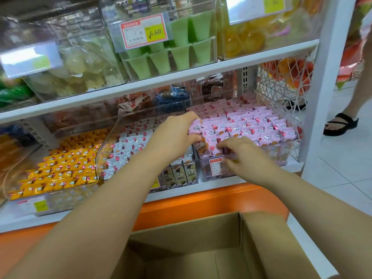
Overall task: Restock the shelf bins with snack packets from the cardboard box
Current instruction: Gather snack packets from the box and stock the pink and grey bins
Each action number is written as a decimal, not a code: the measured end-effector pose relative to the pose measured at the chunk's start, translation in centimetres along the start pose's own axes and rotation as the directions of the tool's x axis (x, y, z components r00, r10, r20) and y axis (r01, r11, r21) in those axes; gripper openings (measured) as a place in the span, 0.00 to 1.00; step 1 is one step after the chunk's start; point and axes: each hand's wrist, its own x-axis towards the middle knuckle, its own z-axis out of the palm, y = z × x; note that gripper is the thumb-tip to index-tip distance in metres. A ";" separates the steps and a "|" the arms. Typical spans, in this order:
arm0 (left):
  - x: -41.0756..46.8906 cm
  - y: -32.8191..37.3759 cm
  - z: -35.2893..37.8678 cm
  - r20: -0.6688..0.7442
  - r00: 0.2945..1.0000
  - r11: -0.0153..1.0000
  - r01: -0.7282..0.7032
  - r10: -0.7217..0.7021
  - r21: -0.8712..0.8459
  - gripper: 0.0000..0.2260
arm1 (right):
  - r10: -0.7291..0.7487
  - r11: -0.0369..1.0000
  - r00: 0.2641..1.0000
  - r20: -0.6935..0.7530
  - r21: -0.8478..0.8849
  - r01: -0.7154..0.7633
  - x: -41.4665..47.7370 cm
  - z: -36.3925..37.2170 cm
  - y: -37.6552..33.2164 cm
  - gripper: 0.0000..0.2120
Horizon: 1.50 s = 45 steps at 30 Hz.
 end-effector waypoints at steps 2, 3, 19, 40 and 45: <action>0.6 0.4 0.7 0.034 0.999 0.997 -0.025 0.023 0.069 0.19 | 0.003 1.000 1.000 -0.009 -0.006 -0.003 0.1 0.0 0.0 0.20; 0.9 0.5 1.0 0.038 0.999 0.996 -0.033 0.030 0.085 0.19 | 0.004 1.000 1.000 -0.012 -0.008 -0.005 0.2 0.1 -0.1 0.20; 5.2 -1.0 -1.6 0.372 0.928 0.992 0.071 -0.027 -0.104 0.12 | -0.010 1.000 0.999 -0.042 -0.008 0.009 0.0 0.2 0.0 0.19; 1.7 -0.1 4.3 0.076 0.992 0.887 -0.128 0.105 0.443 0.21 | -0.042 0.997 0.997 -0.062 -0.063 0.038 0.4 0.9 0.7 0.19; 1.8 0.1 4.2 0.120 0.989 0.865 -0.139 0.091 0.482 0.19 | -0.040 0.998 0.998 -0.058 -0.047 0.038 0.1 0.9 0.4 0.18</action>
